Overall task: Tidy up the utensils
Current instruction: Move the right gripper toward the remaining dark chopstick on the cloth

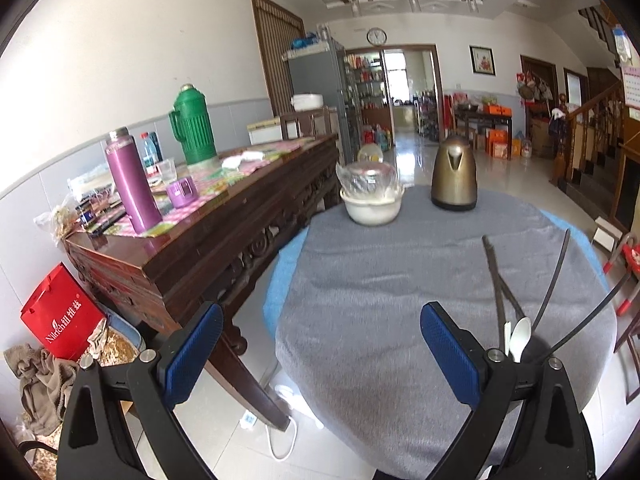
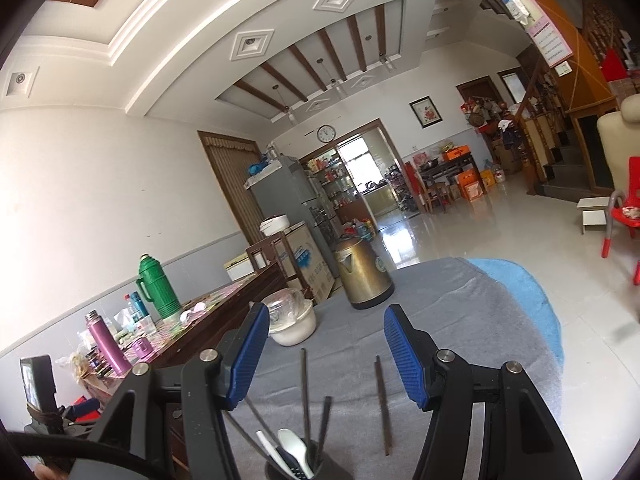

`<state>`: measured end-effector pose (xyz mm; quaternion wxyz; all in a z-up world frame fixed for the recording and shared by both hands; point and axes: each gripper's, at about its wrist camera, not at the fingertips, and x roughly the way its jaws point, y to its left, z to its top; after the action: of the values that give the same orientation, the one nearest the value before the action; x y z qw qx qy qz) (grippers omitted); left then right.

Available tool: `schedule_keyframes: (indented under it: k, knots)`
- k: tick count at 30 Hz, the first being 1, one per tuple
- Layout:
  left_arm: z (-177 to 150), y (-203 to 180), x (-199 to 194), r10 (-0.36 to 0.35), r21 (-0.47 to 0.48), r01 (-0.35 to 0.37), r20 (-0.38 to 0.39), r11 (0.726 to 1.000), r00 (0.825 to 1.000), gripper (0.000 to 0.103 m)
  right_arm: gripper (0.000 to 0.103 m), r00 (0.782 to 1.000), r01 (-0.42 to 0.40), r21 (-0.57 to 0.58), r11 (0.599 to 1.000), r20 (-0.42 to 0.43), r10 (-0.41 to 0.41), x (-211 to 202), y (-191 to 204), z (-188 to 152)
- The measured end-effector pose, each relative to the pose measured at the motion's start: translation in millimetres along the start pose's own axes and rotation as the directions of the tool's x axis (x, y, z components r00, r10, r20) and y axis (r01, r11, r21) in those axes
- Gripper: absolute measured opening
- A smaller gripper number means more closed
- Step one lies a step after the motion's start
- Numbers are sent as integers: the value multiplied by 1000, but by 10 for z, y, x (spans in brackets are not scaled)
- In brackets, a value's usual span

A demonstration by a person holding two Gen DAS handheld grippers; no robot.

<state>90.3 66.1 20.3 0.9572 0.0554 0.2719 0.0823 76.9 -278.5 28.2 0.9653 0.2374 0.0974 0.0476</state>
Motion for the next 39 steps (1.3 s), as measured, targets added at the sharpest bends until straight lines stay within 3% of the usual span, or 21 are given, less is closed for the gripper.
schedule_keyframes:
  k: [9,13,22,25,33,39]
  knots:
    - [-69,120,385,-69,-54,63,-111,997,991,99,62,999,48,86,995,-28,-46,58,-283,58]
    - [-113,213,748,-134,-99,116,-204,988,970,99,62,995,76,110,991,-66,-69,150,-428,27]
    - [-345,341,1361,-160,-156,113,-336,981,928,99,59,975,131,205,970,-206,-88,545,-915,-118]
    - [-416,251,1538,-150,-133,107,-375,985,915,99,48,963,138,222,965,-259,-78,746,-1016,-222]
    - [-381,-60,2073,-126,-77,102,-445,992,886,99,39,890,132,189,973,-454,-32,1549,-1215,-601]
    - [-262,-319,2439,-153,-52,146,-466,988,871,99,36,778,67,146,987,-627,40,2479,-1251,-822]
